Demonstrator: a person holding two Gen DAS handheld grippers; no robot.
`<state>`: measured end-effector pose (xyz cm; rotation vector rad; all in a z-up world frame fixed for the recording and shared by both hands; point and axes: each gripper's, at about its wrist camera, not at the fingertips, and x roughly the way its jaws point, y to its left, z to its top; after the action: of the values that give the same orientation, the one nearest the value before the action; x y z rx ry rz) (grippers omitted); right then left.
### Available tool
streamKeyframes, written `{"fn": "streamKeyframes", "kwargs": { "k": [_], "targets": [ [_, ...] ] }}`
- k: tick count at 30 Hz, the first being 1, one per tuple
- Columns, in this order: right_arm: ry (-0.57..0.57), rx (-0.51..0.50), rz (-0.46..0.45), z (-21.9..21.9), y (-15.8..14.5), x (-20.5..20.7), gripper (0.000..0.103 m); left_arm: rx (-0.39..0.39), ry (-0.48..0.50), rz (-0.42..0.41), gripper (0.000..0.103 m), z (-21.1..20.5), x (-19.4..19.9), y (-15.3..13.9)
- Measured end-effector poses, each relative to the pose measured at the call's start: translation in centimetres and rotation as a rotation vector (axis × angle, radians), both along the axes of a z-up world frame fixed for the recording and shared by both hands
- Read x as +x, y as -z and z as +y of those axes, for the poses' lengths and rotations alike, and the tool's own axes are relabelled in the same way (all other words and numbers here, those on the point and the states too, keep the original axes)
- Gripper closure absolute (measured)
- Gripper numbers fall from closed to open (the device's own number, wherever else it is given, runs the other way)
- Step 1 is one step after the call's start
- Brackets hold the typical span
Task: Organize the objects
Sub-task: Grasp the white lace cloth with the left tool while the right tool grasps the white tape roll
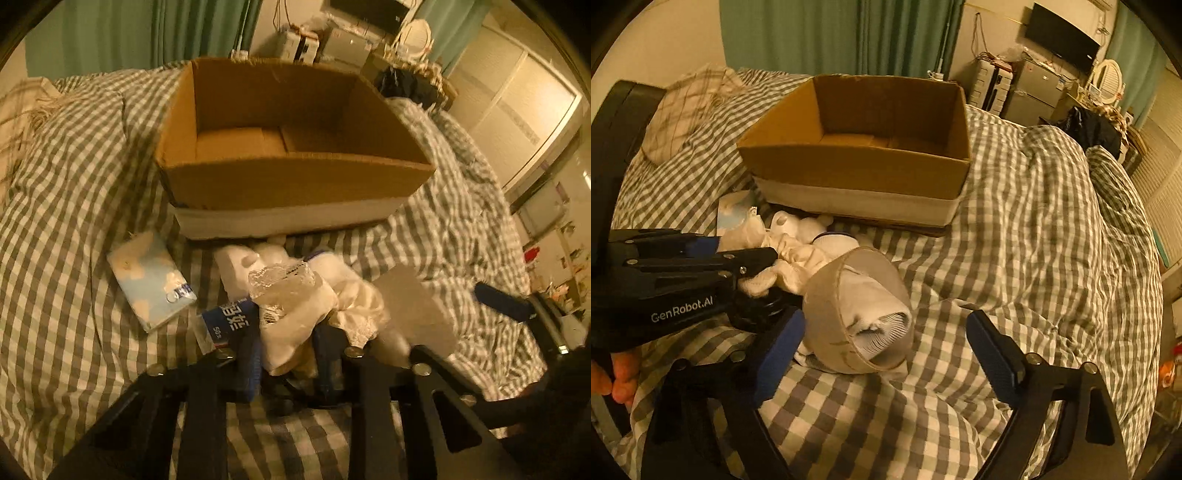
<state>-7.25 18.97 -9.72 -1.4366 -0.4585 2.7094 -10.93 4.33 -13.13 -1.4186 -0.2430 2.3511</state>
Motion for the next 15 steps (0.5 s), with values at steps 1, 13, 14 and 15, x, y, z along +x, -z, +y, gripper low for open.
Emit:
{"fn": "streamKeyframes", "kwargs": {
  "k": [1,13,14,15],
  "targets": [
    [-0.004,0.005,-0.004,-0.2,0.1,-0.1,0.018,0.006,-0.005,0.016,0.085,-0.2,0.1,-0.4],
    [0.006,0.072,0.022,-1.2,-0.2,0.0,0.074,0.036,-0.059,0.073,0.085,-3.2,1.8,-3.1],
    [0.011,0.057,0.026,-1.0,-0.5,0.2,0.074,0.034,-0.063,0.071,0.085,-3.4,2.0,-3.1],
    [0.015,0.047,0.031,-0.8,-0.8,0.4,0.074,0.031,-0.069,0.072,0.085,-3.6,2.3,-3.2]
  ]
}}
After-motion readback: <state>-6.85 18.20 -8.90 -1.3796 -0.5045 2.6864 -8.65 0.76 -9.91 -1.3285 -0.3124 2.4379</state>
